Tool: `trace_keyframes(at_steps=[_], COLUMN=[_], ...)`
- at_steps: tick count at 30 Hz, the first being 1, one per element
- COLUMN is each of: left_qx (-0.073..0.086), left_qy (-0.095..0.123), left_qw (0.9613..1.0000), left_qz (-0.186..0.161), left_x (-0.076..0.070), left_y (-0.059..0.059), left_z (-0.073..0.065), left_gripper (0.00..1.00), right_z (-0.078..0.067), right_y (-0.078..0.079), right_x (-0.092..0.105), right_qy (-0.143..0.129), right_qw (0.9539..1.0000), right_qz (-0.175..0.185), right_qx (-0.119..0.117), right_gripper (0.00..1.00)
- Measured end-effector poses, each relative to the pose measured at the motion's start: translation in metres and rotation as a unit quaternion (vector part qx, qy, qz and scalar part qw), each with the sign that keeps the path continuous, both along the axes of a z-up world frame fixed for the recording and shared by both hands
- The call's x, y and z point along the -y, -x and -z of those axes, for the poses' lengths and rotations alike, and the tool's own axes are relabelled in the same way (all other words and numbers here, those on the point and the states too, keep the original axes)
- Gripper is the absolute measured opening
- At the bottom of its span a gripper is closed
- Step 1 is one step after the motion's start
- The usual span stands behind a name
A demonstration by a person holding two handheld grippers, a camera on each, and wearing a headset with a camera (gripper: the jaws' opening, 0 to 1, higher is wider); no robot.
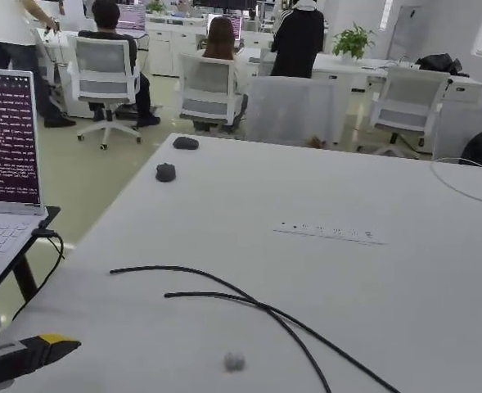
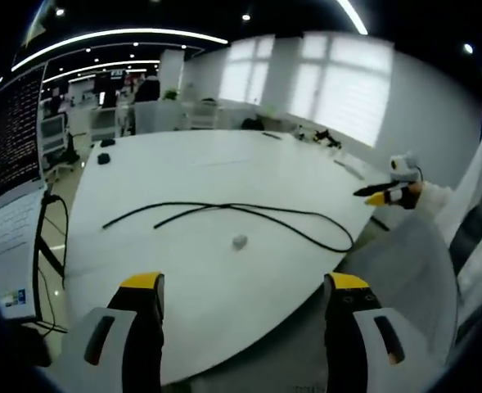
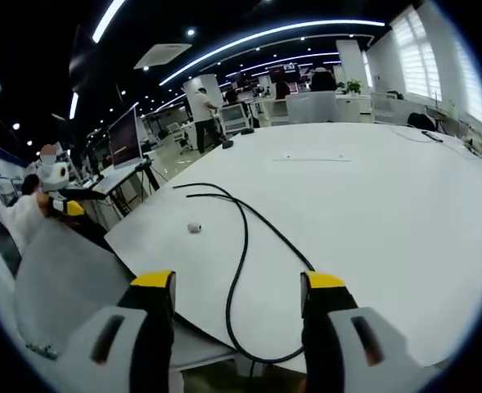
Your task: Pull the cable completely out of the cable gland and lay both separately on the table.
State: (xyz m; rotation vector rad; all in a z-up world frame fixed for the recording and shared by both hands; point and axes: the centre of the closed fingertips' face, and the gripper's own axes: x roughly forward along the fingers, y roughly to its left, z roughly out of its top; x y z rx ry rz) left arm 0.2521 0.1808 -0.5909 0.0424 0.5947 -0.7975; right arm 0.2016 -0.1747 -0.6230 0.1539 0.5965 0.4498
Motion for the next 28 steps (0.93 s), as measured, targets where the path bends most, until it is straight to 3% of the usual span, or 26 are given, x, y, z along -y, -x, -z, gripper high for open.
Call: trace_keyframes(at_steps=[3,14,28], left_qx=[0.003,0.012,-0.003], left_qy=[0.016,0.015,0.014], left_qw=[0.9998,0.9998,0.9999], left_qz=[-0.007,-0.011,-0.007], left_x=[0.002,0.0,-0.002], left_y=[-0.002,0.001,0.005], left_z=[-0.006,-0.009,-0.003], left_gripper=[0.8,0.78,0.76], right_z=[0.002,0.01,0.019], right_y=[-0.001,0.004,0.003], right_x=[-0.011,-0.012,-0.016], right_qy=[0.009,0.009,0.006], right_qw=[0.9997,0.9996,0.9994], right_qz=[-0.022,-0.024,-0.026], right_qx=[-0.002,-0.012,-0.023], right_gripper=[0.65,0.65,0.64])
